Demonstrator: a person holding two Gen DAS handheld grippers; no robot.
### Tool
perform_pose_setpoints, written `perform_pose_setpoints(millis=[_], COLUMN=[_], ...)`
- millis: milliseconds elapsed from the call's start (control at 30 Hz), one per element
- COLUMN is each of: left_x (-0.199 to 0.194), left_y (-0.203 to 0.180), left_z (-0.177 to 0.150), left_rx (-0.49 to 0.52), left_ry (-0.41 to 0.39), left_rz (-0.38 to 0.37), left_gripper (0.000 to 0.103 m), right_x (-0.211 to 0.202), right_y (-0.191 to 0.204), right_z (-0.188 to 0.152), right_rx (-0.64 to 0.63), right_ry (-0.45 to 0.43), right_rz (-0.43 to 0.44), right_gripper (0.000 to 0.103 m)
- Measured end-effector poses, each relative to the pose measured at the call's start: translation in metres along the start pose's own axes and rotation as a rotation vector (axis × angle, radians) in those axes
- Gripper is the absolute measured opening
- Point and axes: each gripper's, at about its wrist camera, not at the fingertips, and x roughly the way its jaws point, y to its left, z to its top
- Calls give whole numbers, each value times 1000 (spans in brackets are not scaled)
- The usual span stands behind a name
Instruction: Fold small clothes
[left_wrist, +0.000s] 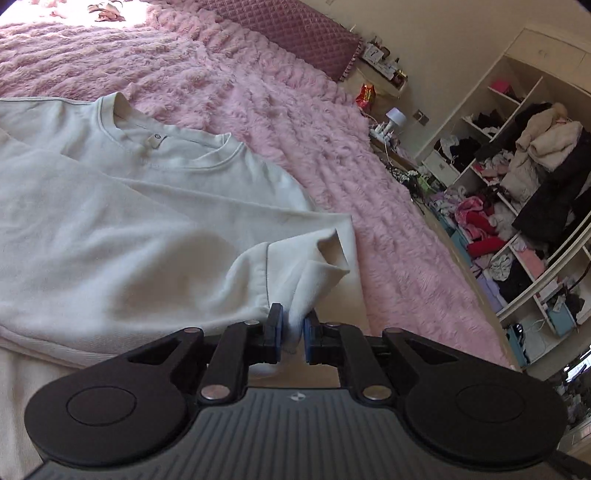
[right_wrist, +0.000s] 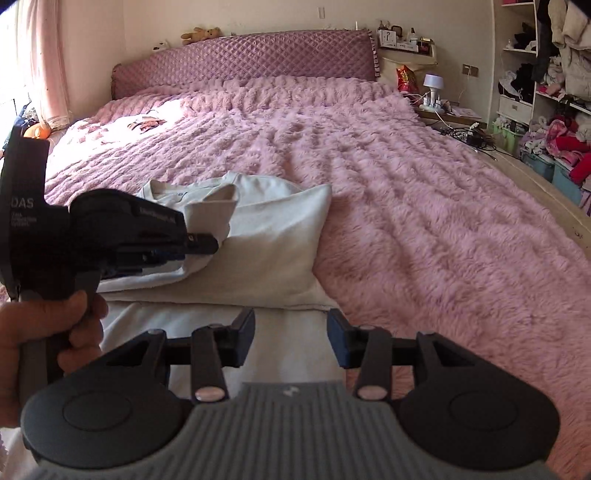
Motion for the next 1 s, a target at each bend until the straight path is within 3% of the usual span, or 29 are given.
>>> perform_pose_setpoints(millis=[67,200,267,400,533,633,700,767,1000], left_x=[0,-42,-69,-125,-174,-199,-209,-209,-171], left_y=[-9,-18,-13,21,80,124,151,166,177], left_z=[-8,-5,0,13,19,18,15,15,11], left_rx=[34,107,152,228,255,273,307,352,633], left_ry=[60,30,-2,-60,-92,-90,-88,-78,-38], left_rz=[-3,-62,-53,55,246,408,476,497,517], left_gripper=[28,45,52,55,55,55,55,55,53], right_x=[3,15,25,50,85,111,128,139,146], right_y=[-5,-10,-10,3,20,28,31,32,41], right_z=[-1,7,14,34,49,55,57,56,55], right_rx=[12,84,132,166,141,152,178,196,195], right_ry=[4,1,-2,-20,-27,3,31,57,72], right_rz=[-5,9,39,89,93,66,71,69,53], right_gripper=[40,40,40,40,46,46,45,36,36])
